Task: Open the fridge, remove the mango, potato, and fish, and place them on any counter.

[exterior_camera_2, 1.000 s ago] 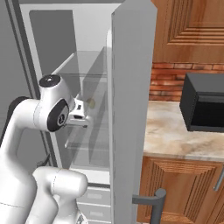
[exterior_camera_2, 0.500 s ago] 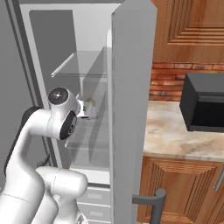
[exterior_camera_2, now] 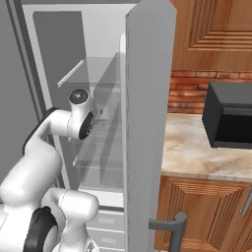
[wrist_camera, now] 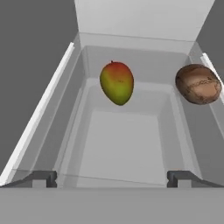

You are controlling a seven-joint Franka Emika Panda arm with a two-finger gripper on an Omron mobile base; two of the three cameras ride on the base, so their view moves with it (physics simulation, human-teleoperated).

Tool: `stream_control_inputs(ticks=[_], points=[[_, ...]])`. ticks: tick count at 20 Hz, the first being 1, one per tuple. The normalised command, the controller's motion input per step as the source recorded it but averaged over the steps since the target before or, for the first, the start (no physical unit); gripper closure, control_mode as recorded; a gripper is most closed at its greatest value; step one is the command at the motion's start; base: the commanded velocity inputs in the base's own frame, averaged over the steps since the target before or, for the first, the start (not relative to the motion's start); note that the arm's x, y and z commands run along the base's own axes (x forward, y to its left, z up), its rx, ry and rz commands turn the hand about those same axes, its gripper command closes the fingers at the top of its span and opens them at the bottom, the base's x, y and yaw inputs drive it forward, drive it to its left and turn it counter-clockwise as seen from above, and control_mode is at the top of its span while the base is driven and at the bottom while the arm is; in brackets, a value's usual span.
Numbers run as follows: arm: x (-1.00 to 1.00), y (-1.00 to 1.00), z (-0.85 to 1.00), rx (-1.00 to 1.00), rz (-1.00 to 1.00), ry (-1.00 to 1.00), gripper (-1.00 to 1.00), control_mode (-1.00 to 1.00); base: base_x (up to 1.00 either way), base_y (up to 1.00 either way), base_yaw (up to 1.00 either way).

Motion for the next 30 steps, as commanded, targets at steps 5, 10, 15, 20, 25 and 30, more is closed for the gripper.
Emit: stream_control_inputs(ticks=[5,10,15,20,25,30], points=[[0.69,0.00,-0.06,0.00,0.03,0.06,-1.00,-1.00,0.00,0.00,0.00],[0.30,0.00,-0.38,0.00,0.08,-0.04,-1.00,-1.00,0.00,0.00,0.00],[0.08,0.00,-0.50,0.00,0.09,-0.15,-1.00,-1.00,0.00,0.00,0.00],[0.42,0.00,-0.09,0.00,0.05,-0.12,-1.00,-1.00,0.00,0.00,0.00],[0.58,0.00,0.00,0.00,0.01,-0.07,-1.00,-1.00,0.00,0.00,0.00],[0.41,0.00,0.00,0.00,0.00,0.00,-1.00,-1.00,0.00,0.00,0.00]])
